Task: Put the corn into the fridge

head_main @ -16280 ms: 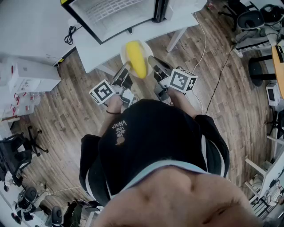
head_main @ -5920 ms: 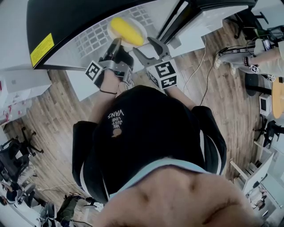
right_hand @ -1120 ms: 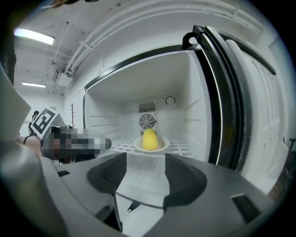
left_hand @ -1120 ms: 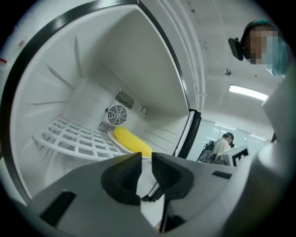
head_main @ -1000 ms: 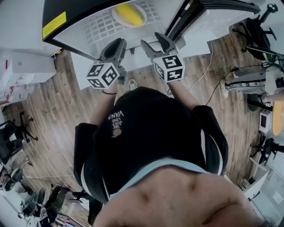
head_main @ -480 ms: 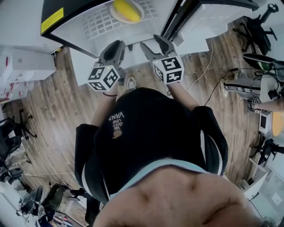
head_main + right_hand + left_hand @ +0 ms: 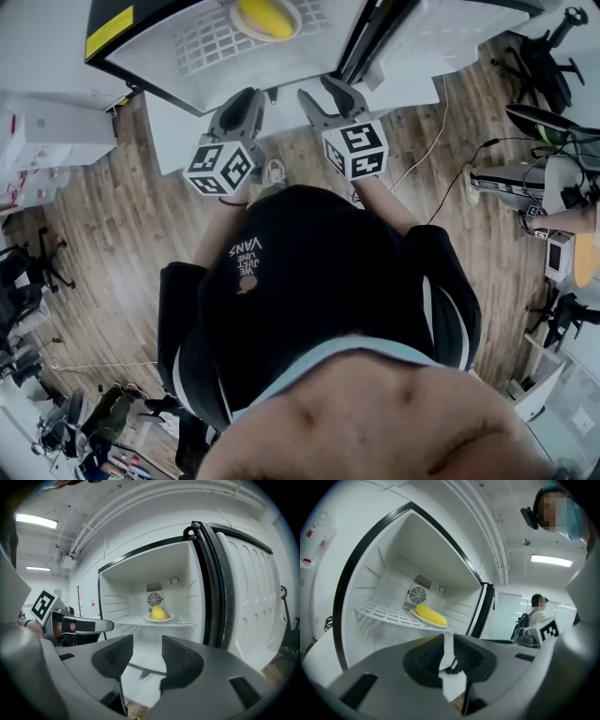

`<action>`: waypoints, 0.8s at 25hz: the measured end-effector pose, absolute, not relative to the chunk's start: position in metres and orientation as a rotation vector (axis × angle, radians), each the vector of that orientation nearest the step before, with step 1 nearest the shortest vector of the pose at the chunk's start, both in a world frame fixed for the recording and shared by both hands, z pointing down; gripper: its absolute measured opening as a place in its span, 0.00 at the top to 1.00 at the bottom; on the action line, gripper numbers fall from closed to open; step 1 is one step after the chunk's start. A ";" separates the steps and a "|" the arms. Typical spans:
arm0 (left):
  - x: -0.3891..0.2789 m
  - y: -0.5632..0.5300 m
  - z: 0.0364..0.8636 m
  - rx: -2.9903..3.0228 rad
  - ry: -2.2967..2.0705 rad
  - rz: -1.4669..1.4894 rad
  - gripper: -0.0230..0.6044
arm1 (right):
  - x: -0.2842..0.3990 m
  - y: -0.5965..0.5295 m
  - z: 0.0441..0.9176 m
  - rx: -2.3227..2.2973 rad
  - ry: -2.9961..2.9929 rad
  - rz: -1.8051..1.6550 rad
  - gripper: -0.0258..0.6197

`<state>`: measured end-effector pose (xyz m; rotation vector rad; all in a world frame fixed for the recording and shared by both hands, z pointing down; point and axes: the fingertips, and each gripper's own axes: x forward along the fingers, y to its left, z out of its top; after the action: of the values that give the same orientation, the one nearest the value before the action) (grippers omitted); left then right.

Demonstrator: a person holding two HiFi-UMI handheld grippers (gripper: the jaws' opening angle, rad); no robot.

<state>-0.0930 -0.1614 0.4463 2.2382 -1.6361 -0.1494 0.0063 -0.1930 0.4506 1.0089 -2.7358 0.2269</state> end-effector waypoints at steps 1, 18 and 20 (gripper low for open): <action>-0.092 -0.161 0.447 2.238 -1.636 -0.145 0.86 | 0.007 -0.192 0.452 1.006 -2.735 0.226 0.66; -0.087 -0.147 0.449 2.204 -1.652 -0.180 0.86 | 0.012 -0.175 0.453 0.964 -2.737 0.197 0.89; -0.086 -0.146 0.448 2.201 -1.653 -0.184 0.86 | 0.012 -0.173 0.453 0.962 -2.738 0.193 0.90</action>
<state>-0.0864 -0.1457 0.4483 2.2009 -1.6531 -0.1840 0.0122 -0.1726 0.4527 0.9617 -2.7376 0.1933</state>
